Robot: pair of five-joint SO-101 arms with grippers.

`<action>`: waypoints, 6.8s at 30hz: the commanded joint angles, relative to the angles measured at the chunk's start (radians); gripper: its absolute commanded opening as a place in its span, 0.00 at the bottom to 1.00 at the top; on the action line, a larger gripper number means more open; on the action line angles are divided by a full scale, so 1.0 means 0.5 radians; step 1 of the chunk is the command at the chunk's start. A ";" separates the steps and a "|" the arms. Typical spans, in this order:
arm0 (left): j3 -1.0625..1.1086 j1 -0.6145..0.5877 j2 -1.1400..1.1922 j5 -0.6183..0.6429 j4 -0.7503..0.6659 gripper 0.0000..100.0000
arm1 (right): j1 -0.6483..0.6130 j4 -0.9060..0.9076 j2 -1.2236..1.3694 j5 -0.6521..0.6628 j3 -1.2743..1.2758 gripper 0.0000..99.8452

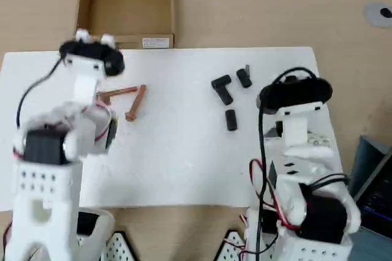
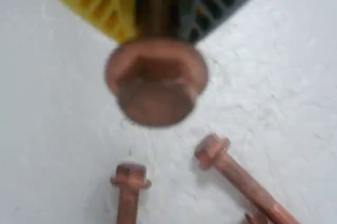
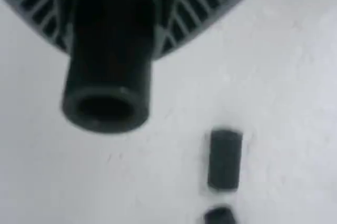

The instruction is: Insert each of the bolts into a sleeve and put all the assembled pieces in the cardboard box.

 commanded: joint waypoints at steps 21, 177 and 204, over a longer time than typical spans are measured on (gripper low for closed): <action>1.384 0.031 -1.628 0.767 -1.172 0.00 | -0.809 -0.792 -1.223 -0.307 1.333 0.01; 2.280 -0.408 -1.895 0.466 -0.994 0.00 | -1.122 -1.669 1.425 -0.562 -0.591 0.01; 2.274 -0.408 -1.895 0.470 -0.976 0.00 | -1.122 -2.483 4.012 0.000 -2.616 0.01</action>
